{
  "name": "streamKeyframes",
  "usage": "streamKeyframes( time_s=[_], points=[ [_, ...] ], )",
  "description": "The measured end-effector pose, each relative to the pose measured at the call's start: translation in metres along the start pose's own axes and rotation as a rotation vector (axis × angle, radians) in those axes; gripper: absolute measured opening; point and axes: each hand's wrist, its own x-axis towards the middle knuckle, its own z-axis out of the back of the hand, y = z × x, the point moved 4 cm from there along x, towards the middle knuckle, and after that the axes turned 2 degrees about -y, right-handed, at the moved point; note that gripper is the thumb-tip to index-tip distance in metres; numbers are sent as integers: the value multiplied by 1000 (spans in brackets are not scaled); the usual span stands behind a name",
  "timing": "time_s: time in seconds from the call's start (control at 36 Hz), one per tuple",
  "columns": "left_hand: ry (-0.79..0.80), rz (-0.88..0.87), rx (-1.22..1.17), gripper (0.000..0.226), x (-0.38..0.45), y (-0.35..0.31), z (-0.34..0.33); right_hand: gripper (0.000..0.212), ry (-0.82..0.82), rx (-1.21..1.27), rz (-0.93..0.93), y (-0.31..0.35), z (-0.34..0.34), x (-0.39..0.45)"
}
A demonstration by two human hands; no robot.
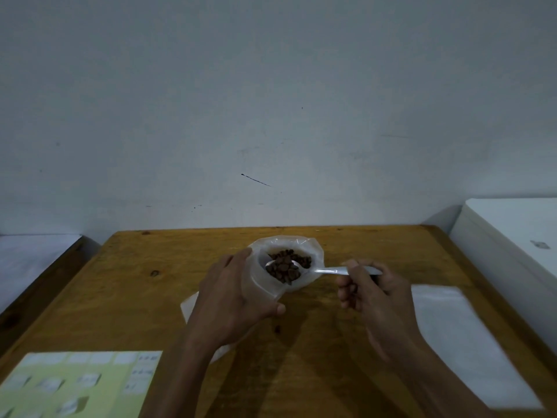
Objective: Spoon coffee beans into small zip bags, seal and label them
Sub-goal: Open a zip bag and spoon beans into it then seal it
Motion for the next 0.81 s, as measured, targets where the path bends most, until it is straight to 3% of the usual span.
streamKeyframes(
  time_s=[0.42, 0.56, 0.81],
  points=[
    [-21, 10, -53, 114, -3, 6, -8, 15, 60, -109, 223, 6, 3, -11],
    [-26, 21, -60, 114, -2, 8, -8, 13, -7, -125, 273, 8, 5, -5],
    [-40, 16, -57, 113, -1, 11, -2, 11, -15, -619, 524, -3, -11, 14]
  ],
)
